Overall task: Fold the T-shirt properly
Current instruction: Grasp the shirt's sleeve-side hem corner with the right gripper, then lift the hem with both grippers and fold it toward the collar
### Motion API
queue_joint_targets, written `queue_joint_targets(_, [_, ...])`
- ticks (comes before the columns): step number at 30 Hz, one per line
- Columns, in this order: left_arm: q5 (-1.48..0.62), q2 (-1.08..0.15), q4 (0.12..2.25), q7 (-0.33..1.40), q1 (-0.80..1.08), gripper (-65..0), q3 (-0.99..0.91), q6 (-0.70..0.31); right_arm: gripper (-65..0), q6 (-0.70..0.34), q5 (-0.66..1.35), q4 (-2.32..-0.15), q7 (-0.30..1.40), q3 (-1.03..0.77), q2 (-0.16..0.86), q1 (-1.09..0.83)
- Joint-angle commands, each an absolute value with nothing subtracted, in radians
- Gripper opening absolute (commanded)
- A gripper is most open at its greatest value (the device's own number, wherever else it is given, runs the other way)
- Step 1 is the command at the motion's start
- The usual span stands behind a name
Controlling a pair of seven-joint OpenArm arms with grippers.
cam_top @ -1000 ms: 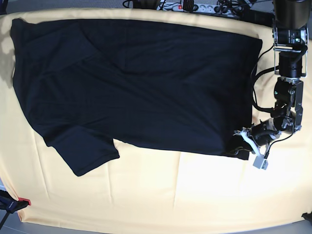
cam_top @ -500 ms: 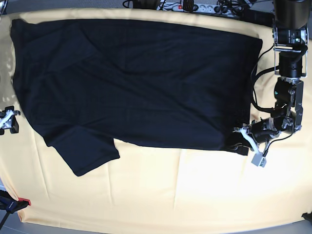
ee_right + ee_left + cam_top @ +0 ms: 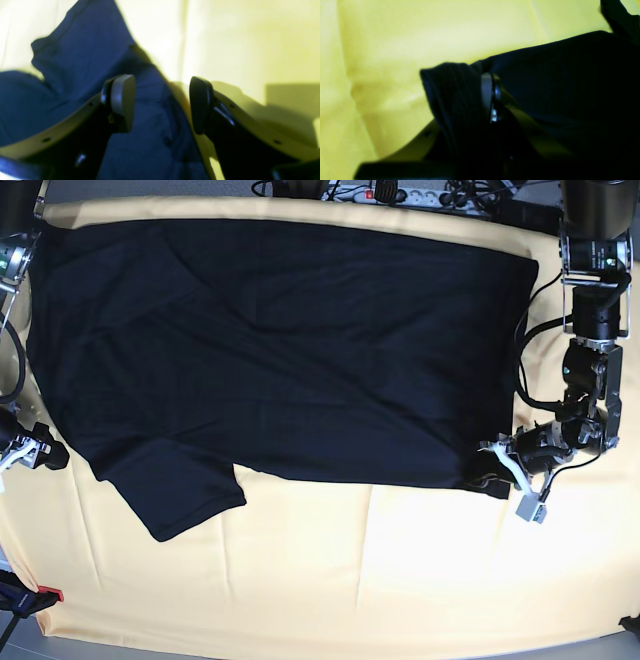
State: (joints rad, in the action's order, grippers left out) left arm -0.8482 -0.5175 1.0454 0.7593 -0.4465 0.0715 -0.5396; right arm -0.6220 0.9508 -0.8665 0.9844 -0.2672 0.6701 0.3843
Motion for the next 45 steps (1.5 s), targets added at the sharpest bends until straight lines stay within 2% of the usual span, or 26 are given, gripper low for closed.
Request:
queue_joint_targets(1, [-0.865,-0.535,1.060,0.741,-0.477,-65.0,0.063,-0.547,-28.6,-0.630,0.963,-0.871,0.967,-0.275,0.695,0.408])
queue_joint_targets(6, [-0.871,-0.535,1.060,0.738,-0.477,-65.0,0.063,-0.547,-28.6,-0.626,0.881,-0.863,0.962,-0.275,0.693,0.406])
queue_joint_targets(13, [-0.871,-0.535,1.060,0.741,-0.477,-65.0,0.063,-0.547,-28.6,-0.611,0.885,-0.863,0.963,-0.275,0.659,0.387])
queue_joint_targets(22, [-0.872,-0.535,1.060,0.741,-0.477,-65.0,0.063,-0.547,-28.6,-0.640,0.889,-0.863,0.936,-0.275,0.637,0.343])
queue_joint_targets(25, [-0.872,-0.535,1.060,0.741,-0.477,-65.0,0.063,-0.547,-29.7,-0.675,0.953,-0.863,0.936,-0.276,0.637,0.343])
queue_joint_targets(29, [-0.872,-0.535,1.060,0.741,-0.477,-65.0,0.063,-0.547,-38.6,-0.698,1.026,-0.863,0.936,-0.276,0.637,0.349])
queue_joint_targets(33, [-0.872,-0.535,1.060,0.738,-0.477,-65.0,0.063,-0.548,-56.9,-0.698,1.040,-0.863,0.936,-0.276,0.638,0.363])
queue_joint_targets(35, [-0.871,-0.535,1.060,0.729,-0.477,-65.0,0.063,-0.548,-63.5,-0.698,1.039,-0.863,0.930,-0.276,0.638,0.371])
queue_joint_targets(36, [-0.871,-0.535,1.060,0.726,-0.478,-65.0,0.063,-0.548,-65.0,-0.698,1.040,-0.863,0.922,-0.276,0.638,0.376])
queue_joint_targets(45, [-0.808,-0.535,1.060,0.628,-0.477,-65.0,0.063,-0.548,-65.0,-0.698,0.890,-0.863,0.826,-0.275,0.638,0.413])
